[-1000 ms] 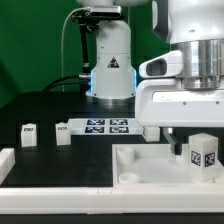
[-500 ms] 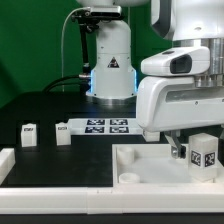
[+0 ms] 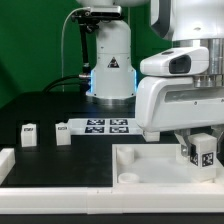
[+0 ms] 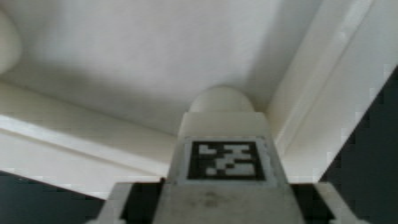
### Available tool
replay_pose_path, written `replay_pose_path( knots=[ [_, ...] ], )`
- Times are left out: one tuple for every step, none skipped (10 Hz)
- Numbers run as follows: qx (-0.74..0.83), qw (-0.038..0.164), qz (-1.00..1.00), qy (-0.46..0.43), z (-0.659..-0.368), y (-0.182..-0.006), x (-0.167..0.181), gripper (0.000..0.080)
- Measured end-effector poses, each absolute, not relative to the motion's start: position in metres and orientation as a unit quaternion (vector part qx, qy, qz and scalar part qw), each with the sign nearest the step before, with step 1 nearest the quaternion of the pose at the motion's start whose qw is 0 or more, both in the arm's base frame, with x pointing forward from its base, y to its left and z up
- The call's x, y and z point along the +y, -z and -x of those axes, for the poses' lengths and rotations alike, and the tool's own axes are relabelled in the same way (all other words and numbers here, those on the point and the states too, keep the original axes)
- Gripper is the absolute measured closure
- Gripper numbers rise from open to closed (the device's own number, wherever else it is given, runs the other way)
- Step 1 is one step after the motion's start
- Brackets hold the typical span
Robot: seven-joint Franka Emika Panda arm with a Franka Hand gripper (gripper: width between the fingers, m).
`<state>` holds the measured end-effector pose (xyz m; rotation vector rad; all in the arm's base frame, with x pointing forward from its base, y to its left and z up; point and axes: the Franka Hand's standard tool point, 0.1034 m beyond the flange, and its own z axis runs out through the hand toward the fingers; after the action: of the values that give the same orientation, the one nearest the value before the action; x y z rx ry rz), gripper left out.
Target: Assemble one leg
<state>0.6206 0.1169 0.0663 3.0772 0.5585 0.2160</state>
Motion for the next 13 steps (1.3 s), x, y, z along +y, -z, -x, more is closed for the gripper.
replay_pose_path(
  knots=[
    [0.104,-0.005,-0.992,-0.069,-0.6203,-0.0662,0.1175,0.0509],
    [0.021,-0.013,-0.997,-0.073,-0.6198,-0.0658,0.1178,0.0509],
    [-0.079,-0.020,-0.994,-0.074,-0.6191,-0.0652,0.1188,0.0509],
    [-0.173,-0.026,-0.982,-0.072,-0.6182,-0.0641,0.1201,0.0509],
    [-0.265,-0.031,-0.961,-0.070,-0.6180,-0.0635,0.1210,0.0509],
    [-0.334,-0.032,-0.939,-0.069,-0.6185,-0.0632,0.1219,0.0509],
    [-0.393,-0.033,-0.916,-0.068,-0.6190,-0.0630,0.1231,0.0509],
    [-0.451,-0.037,-0.889,-0.067,-0.6193,-0.0631,0.1231,0.0509],
    [-0.486,-0.044,-0.871,-0.063,-0.6194,-0.0632,0.1225,0.0509],
    [-0.492,-0.044,-0.867,-0.063,-0.6195,-0.0633,0.1224,0.0509],
    [-0.487,-0.044,-0.870,-0.063,-0.6195,-0.0633,0.1222,0.0508],
    [-0.464,-0.043,-0.882,-0.064,-0.6195,-0.0632,0.1223,0.0508],
    [-0.460,-0.043,-0.884,-0.064,-0.6195,-0.0633,0.1227,0.0408]
  ],
)
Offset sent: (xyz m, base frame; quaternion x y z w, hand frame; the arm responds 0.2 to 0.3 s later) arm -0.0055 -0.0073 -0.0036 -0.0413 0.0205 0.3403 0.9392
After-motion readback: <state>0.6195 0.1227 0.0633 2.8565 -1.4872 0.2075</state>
